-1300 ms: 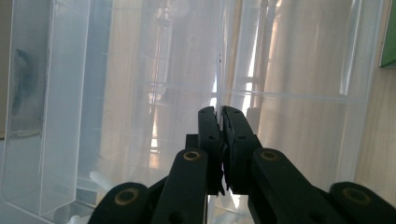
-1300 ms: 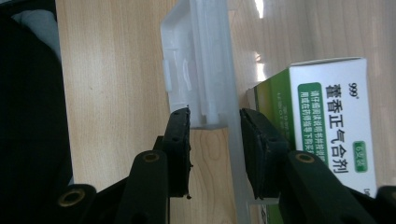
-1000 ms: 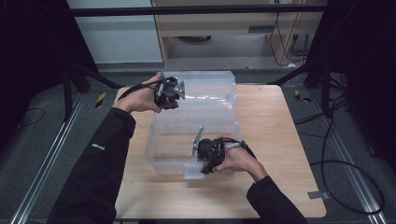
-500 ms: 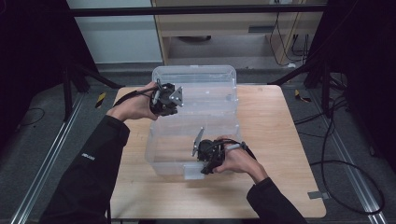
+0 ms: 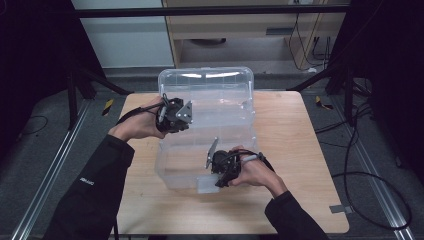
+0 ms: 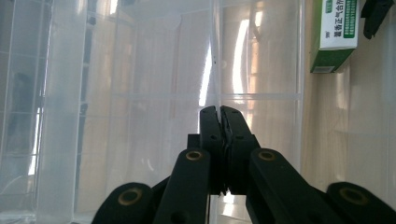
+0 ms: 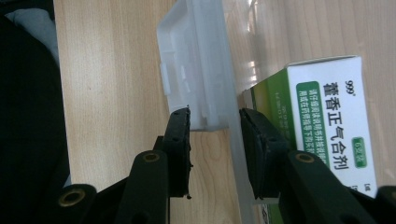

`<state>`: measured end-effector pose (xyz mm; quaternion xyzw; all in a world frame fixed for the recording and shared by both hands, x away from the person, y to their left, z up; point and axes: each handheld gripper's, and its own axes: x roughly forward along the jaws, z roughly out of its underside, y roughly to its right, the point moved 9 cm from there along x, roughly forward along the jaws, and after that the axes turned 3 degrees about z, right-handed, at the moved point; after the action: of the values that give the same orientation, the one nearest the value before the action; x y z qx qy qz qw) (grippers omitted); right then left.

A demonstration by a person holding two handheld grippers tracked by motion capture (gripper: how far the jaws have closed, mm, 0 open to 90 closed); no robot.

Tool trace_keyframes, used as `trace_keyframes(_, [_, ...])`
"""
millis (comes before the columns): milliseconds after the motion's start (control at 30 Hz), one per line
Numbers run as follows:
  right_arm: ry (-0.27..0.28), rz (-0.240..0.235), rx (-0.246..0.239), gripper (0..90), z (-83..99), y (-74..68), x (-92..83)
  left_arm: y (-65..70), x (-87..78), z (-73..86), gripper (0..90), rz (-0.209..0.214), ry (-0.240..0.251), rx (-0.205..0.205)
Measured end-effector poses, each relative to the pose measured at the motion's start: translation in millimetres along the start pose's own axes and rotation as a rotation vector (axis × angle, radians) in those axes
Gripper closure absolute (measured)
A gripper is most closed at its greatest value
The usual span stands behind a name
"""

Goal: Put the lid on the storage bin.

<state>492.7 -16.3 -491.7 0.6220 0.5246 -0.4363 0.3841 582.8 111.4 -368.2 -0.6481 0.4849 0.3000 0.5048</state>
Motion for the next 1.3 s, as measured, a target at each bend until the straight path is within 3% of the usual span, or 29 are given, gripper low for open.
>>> trace_keyframes(600, [0.009, 0.015, 0.001, 64.1, 0.4, -2.8, -0.8, 28.2, -3.5, 3.8, 87.5, 0.018, 0.034, -0.012])
trace_keyframes(1300, [0.046, 0.059, 0.003, 62.2, 0.3, -4.0, -2.8, 47.2, -1.5, 7.3, 86.0, 0.029, 0.050, -0.021])
